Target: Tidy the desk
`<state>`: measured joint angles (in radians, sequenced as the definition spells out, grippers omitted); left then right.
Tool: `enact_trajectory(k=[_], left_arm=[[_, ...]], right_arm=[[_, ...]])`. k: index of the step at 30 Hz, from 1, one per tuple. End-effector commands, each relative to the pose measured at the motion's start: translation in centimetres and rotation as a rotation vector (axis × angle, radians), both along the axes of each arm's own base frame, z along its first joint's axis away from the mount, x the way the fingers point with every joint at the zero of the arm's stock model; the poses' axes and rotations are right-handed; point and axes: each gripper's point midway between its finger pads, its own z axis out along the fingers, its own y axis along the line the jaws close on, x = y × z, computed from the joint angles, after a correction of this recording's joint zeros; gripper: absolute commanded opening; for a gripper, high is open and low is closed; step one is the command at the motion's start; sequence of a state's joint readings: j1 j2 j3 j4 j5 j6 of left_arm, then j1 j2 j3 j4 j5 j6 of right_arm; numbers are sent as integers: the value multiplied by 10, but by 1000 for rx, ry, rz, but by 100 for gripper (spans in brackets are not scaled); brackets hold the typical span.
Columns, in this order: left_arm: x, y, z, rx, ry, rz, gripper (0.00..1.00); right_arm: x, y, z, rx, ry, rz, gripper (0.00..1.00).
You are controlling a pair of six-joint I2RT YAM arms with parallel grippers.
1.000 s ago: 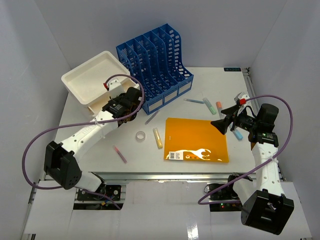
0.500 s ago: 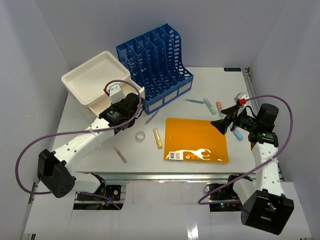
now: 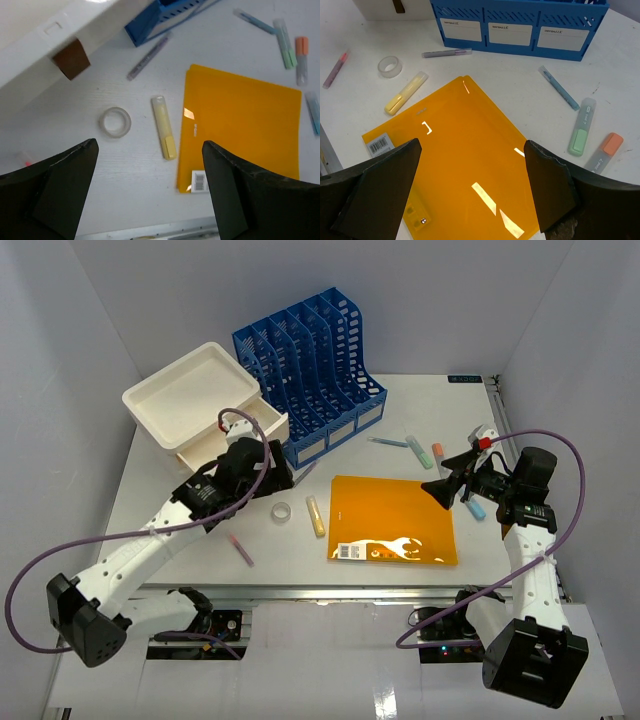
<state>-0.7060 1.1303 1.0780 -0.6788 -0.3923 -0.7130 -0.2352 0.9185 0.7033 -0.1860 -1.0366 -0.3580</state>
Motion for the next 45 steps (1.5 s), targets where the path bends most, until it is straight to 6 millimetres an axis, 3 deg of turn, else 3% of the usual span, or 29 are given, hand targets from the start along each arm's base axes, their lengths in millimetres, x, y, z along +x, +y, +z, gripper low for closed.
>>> enact_trajectory(k=[1,7,11,22,28,32,45], left_arm=[[-27,-45,14,-116,-33,-342,96],[-48,-92,-36,-112,144,-476,88],[-38,-104,-69,-22,197,-418,79],[4,-98,-142,192,268,-177,77],[18,-110,-156,212,281,-153,75],[23,-109,-161,228,285,-115,63],[11,-98,-191,258,360,-78,54]], right_arm=[[-4,4,2,1,-15,36,90],[-7,6,0,-8,-33,62,90],[-6,5,-3,-13,-31,61,90],[-4,3,-5,-15,-16,52,90],[-4,3,-5,-16,-15,52,90],[-3,3,-6,-17,-13,52,90],[-4,3,-5,-15,-15,54,90]])
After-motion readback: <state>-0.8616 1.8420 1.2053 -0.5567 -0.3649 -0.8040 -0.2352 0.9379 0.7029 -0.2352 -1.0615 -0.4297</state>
